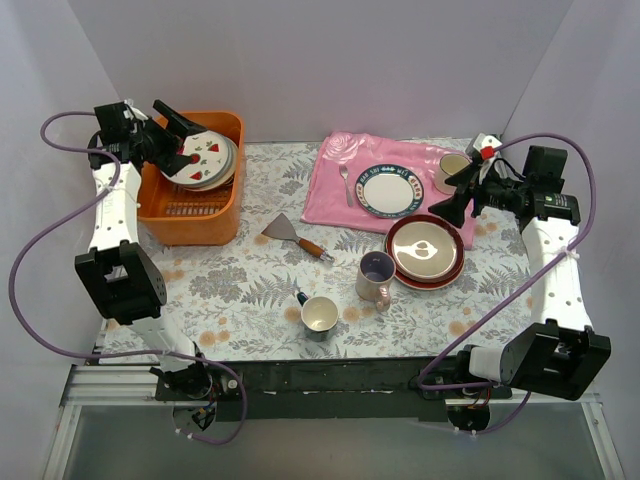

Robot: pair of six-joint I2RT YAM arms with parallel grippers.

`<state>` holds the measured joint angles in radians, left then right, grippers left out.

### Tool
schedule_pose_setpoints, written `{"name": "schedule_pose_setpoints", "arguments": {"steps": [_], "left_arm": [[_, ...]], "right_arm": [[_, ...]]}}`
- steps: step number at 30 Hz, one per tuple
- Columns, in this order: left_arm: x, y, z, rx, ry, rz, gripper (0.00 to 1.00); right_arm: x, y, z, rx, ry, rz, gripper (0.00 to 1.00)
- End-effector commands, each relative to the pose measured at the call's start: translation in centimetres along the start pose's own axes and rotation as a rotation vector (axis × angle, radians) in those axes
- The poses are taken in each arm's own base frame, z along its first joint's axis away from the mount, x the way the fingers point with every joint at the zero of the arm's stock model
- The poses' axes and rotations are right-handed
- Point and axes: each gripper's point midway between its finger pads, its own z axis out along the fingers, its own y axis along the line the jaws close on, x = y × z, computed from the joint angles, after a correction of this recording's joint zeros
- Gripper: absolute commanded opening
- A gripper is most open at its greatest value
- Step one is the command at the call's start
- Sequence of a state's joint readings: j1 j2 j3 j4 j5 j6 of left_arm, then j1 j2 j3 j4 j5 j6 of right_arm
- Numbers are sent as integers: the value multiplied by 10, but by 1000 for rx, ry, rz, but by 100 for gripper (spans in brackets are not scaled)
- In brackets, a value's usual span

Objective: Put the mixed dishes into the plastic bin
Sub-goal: Place the plate in the plastic bin, then pick up the plate at the center of the board.

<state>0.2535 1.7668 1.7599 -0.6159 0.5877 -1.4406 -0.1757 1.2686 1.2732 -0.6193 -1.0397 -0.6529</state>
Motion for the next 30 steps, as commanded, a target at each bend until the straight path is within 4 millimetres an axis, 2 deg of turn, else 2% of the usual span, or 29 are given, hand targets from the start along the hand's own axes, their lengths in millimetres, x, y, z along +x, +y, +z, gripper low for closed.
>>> {"name": "schedule_pose_setpoints", "arguments": {"steps": [1,8,14,15,16,22,26,30], "left_arm": [[-7,-44,-40,107,-83,142,98],[-9,-54,-56,118,-138,205,98],[-15,-59,-68,111,-184,238,98],[-17,-61,-71,110,-194,241,98],[-19,-61,-73,103,-205,244,98],[-16,-77,-87,142,-219,297,98],[-3,-90,-88,192,-190,342,98],[29,-108,-83,240,-135,423,98]], "right_arm": [[-12,4,-13,35,22,-112,99],[-1,11,-18,46,60,-167,99],[20,26,-18,1,99,-182,98],[24,28,-18,-25,105,-266,99],[32,40,-19,-60,109,-252,99],[61,55,-21,-110,163,-327,99],[91,65,-20,-145,217,-339,98],[112,69,-16,-156,269,-371,98]]}}
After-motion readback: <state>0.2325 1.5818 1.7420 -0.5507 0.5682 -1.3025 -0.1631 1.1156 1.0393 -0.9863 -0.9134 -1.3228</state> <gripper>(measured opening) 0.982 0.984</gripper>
